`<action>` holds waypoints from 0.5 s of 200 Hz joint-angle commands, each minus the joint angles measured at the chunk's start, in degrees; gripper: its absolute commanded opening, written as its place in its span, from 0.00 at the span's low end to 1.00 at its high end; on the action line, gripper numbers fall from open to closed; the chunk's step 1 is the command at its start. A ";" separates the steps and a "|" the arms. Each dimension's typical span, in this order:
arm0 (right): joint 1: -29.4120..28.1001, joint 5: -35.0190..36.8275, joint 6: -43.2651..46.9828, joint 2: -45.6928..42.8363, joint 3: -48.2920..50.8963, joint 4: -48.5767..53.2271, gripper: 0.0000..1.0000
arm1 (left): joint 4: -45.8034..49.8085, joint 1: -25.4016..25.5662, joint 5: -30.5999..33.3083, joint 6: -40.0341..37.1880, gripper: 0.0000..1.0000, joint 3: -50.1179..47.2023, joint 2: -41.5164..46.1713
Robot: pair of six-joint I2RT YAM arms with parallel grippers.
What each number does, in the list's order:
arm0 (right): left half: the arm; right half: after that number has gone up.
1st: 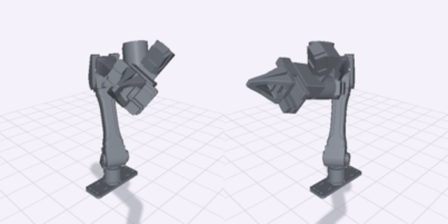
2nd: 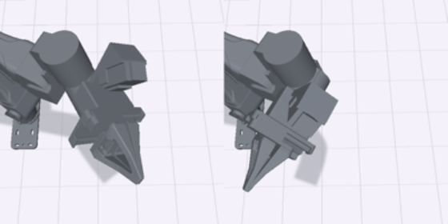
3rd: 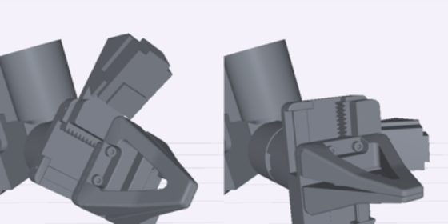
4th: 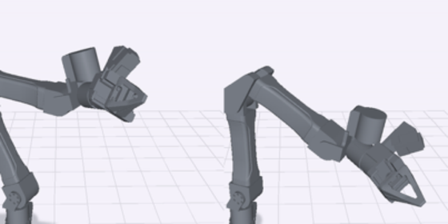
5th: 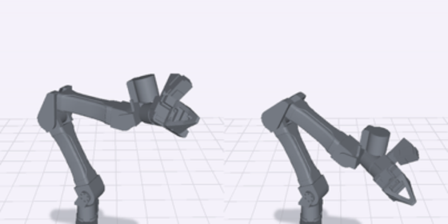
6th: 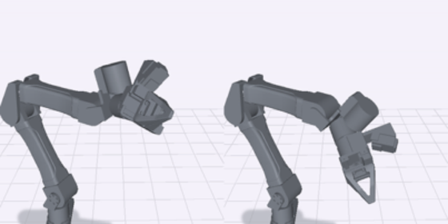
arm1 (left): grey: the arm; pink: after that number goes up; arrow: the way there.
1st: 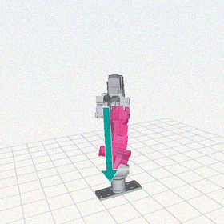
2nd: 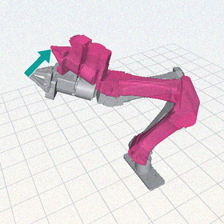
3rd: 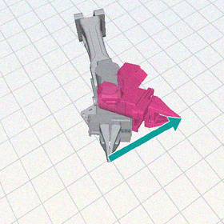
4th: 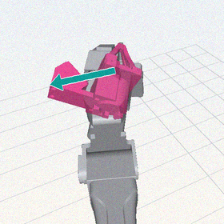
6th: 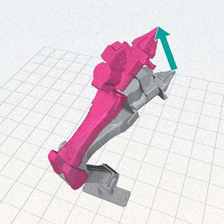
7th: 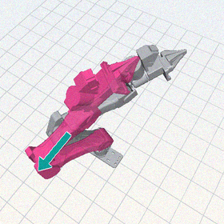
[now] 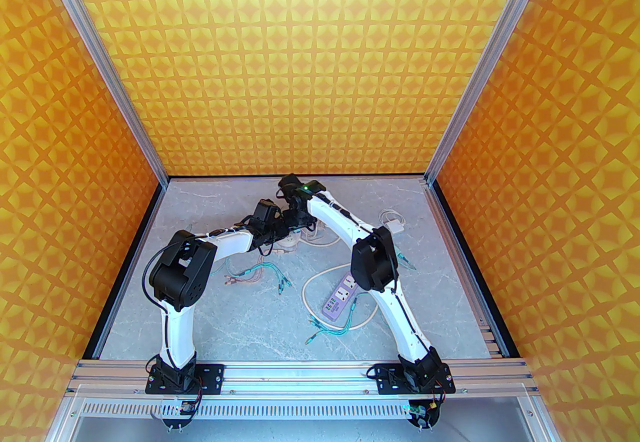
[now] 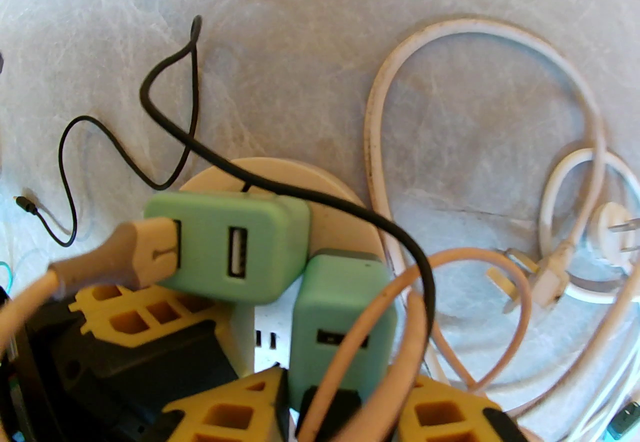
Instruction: Pull the plug off the socket
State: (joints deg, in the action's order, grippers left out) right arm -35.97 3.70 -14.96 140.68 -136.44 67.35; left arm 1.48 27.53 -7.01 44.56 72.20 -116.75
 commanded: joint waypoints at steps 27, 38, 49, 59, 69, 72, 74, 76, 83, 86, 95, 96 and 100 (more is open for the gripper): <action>-0.98 -6.73 1.26 -3.94 1.87 -3.83 0.34 | 12.84 1.47 -0.73 -0.61 0.00 -3.74 -8.51; -0.06 -6.76 1.33 -4.96 3.89 -4.71 0.34 | 12.77 1.45 -0.73 -0.57 0.00 -3.74 -8.50; 0.02 -7.05 1.15 -5.23 4.51 -5.08 0.33 | 12.75 1.47 -0.85 -0.52 0.00 -3.74 -8.59; -0.38 -8.21 0.46 -5.06 4.60 -5.45 0.33 | 12.70 1.46 -0.91 -0.52 0.00 -3.67 -8.63; -1.19 -8.16 0.11 -4.74 4.45 -6.07 0.33 | 12.67 1.48 -1.06 -0.51 0.00 -3.73 -8.59; -1.47 -8.12 0.11 -4.57 4.32 -6.17 0.33 | 12.68 1.48 -1.00 -0.50 0.00 -3.74 -8.58; -1.66 -8.02 0.03 -4.47 4.14 -6.21 0.33 | 12.68 1.43 -0.99 -0.52 0.00 -3.74 -8.58; -1.74 -7.97 -0.02 -4.37 4.07 -6.20 0.33 | 12.68 1.46 -0.99 -0.52 0.00 -3.74 -8.63; -2.36 -8.09 -0.40 -3.76 3.26 -5.92 0.33 | 12.72 1.48 -0.99 -0.58 0.00 -3.67 -8.67; -2.54 -8.23 -0.46 -3.44 2.86 -5.79 0.33 | 12.76 1.43 -1.04 -0.61 0.00 -3.61 -8.62; -3.11 -8.18 -0.43 -2.71 1.51 -5.14 0.33 | 12.85 1.43 -0.99 -0.61 0.00 -3.64 -8.52; -3.17 -8.14 -0.42 -2.66 1.34 -5.00 0.33 | 12.85 1.41 -1.04 -0.61 0.00 -3.65 -8.51; -3.37 -7.99 -0.38 -2.34 0.65 -4.56 0.33 | 12.79 1.47 -1.00 -0.61 0.00 -3.65 -8.54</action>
State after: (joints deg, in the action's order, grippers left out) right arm -35.16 1.74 -14.79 138.63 -132.46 64.93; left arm 1.34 27.57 -7.07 44.53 72.34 -117.01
